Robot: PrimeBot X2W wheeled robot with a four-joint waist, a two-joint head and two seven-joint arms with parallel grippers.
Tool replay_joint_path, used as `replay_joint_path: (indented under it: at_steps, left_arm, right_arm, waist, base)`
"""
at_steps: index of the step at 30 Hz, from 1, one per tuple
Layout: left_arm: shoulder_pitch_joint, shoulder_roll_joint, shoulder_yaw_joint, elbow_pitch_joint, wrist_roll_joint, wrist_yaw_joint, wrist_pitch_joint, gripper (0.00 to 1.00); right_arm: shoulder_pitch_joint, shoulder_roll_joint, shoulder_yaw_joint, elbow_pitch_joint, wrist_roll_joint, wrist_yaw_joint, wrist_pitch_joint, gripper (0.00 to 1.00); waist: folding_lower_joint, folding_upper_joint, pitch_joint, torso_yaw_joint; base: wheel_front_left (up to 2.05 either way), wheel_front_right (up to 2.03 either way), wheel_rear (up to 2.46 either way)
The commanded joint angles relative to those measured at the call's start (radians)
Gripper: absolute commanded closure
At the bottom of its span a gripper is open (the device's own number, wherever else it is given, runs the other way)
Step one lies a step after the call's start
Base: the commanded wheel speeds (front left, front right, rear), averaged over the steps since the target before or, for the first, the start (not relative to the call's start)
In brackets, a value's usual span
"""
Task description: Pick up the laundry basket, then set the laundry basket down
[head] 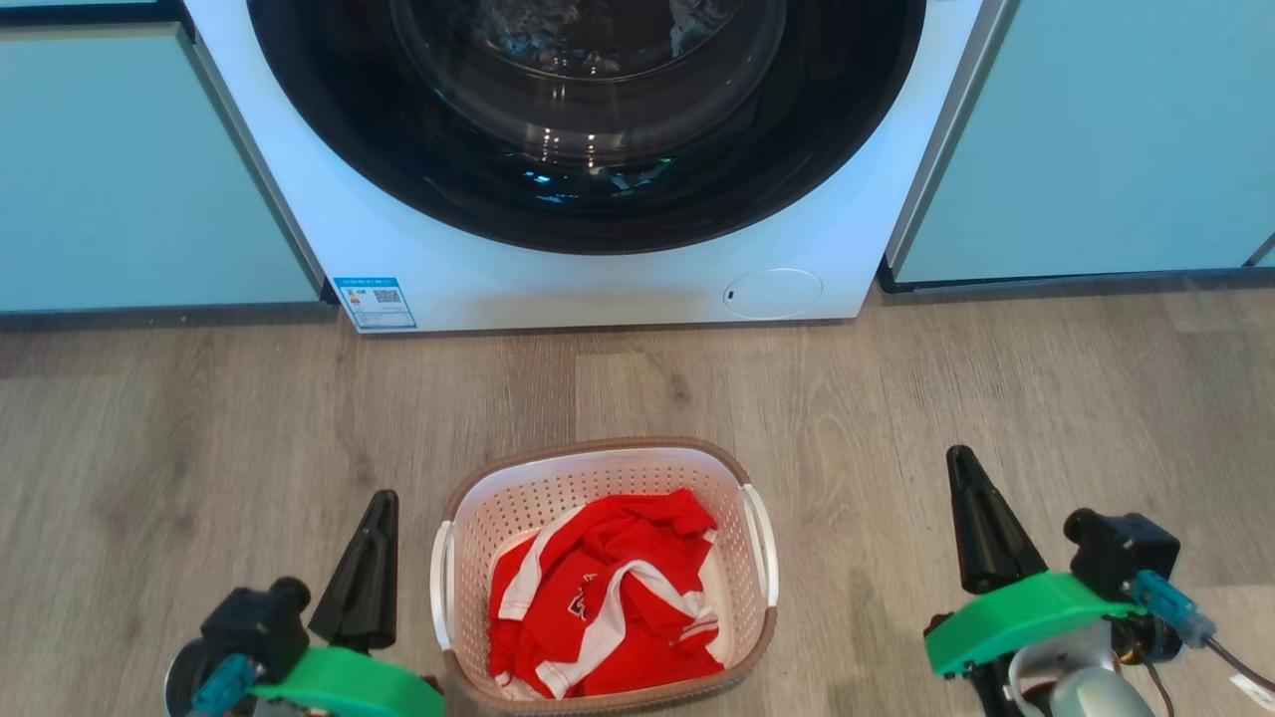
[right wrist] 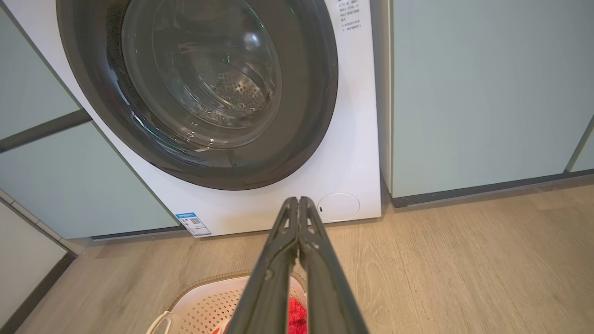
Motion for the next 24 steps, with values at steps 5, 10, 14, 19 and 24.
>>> replay_joint_path:
  at_steps: [5, 10, 14, 19, 24]
  left_arm:
    - [-0.035, 0.007, 0.009, -0.020, -0.080, 0.001, 0.012, 1.00]
    - [-0.043, 0.010, 0.013, -0.010, -0.128, -0.001, 0.021, 1.00]
    - [-0.052, 0.012, 0.017, -0.001, -0.177, -0.003, 0.030, 1.00]
    - [-0.062, 0.015, 0.022, 0.010, -0.237, -0.004, 0.041, 1.00]
    - [-0.072, 0.017, 0.028, 0.020, -0.297, -0.006, 0.053, 1.00]
  right_arm:
    - [-0.037, -0.008, -0.010, -0.026, 0.074, 0.000, 0.013, 1.00]
    - [-0.041, -0.010, -0.014, -0.020, 0.118, 0.001, 0.021, 1.00]
    - [-0.044, -0.013, -0.019, -0.016, 0.161, 0.001, 0.030, 1.00]
    - [-0.048, -0.015, -0.025, -0.010, 0.215, 0.001, 0.041, 1.00]
    - [-0.052, -0.018, -0.032, -0.005, 0.269, 0.001, 0.053, 1.00]
  waist:
    - [0.0000, -0.0001, -0.003, 0.000]
    - [0.0000, -0.0001, -0.005, 0.001]
    - [0.0000, -0.0001, -0.006, 0.001]
    - [0.0000, -0.0001, -0.009, 0.001]
    - [0.0000, -0.0001, -0.011, 0.002]
  base:
    - [0.00, 0.00, 0.00]
    - [0.00, 0.00, 0.00]
    - [0.00, 0.00, 0.00]
    - [0.00, 0.00, 0.00]
    - [0.00, 0.00, 0.00]
